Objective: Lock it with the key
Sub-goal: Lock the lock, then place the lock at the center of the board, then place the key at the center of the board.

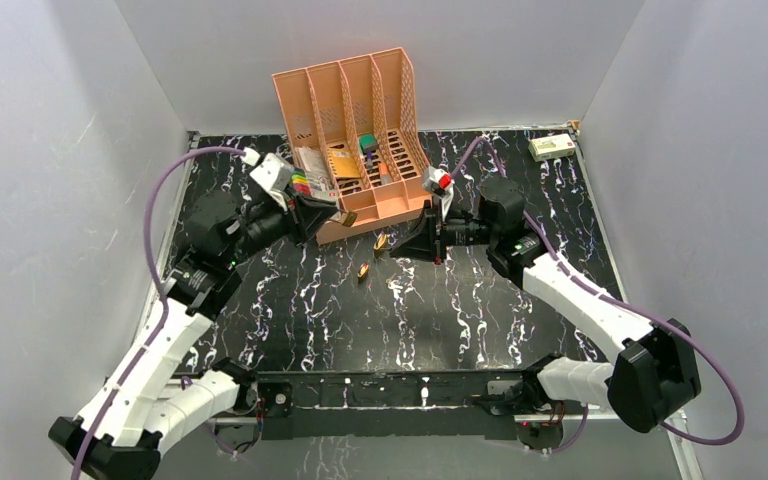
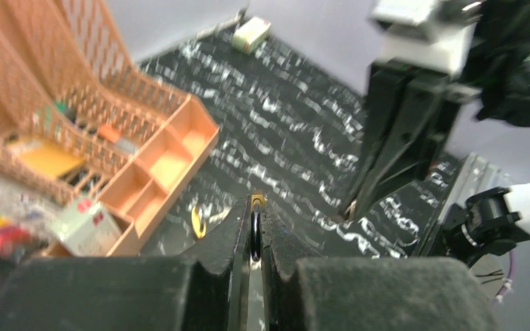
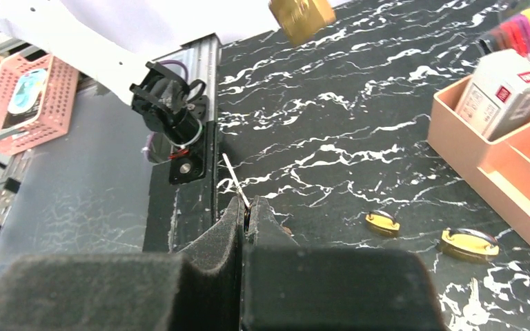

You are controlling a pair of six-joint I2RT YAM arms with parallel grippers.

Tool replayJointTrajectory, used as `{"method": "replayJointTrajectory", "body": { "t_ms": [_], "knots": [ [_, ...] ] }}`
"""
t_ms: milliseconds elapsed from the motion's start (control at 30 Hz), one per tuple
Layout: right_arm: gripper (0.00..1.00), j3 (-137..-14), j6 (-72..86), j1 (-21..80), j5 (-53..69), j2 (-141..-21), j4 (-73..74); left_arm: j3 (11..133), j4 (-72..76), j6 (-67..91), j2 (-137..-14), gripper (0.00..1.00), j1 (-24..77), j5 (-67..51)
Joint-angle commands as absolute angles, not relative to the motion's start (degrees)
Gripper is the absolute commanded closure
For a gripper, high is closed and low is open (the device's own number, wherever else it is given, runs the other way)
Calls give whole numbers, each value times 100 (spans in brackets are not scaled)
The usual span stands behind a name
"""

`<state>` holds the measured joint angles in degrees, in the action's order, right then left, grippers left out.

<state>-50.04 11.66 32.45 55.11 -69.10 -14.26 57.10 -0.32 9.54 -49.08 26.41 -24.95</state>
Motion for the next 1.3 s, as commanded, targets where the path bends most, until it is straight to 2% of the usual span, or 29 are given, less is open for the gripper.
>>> {"method": "replayJointTrajectory", "body": {
  "t_ms": [0,233,433,700,867,1267],
  "knots": [
    [100,-5102,775,3381,4788,-6642,-962,5801,-1098,809,-5067,100,2628,-1890],
    [100,-5188,231,4363,2951,-6831,-208,5611,-2092,765,-5434,100,2630,-1481],
    [100,-5169,296,5044,1804,-7217,-342,5250,-2341,991,-5658,100,2641,-1313],
    [100,-4948,587,5304,1853,-7646,-730,4423,-2255,897,-5568,100,2767,-1403],
    [100,-4830,826,5326,2056,-7955,-998,3942,-1650,936,-5503,100,2886,-1414],
    [100,-4537,1064,5329,2376,-8265,-1405,3388,-882,922,-5454,100,3281,-455]
  ]
}}
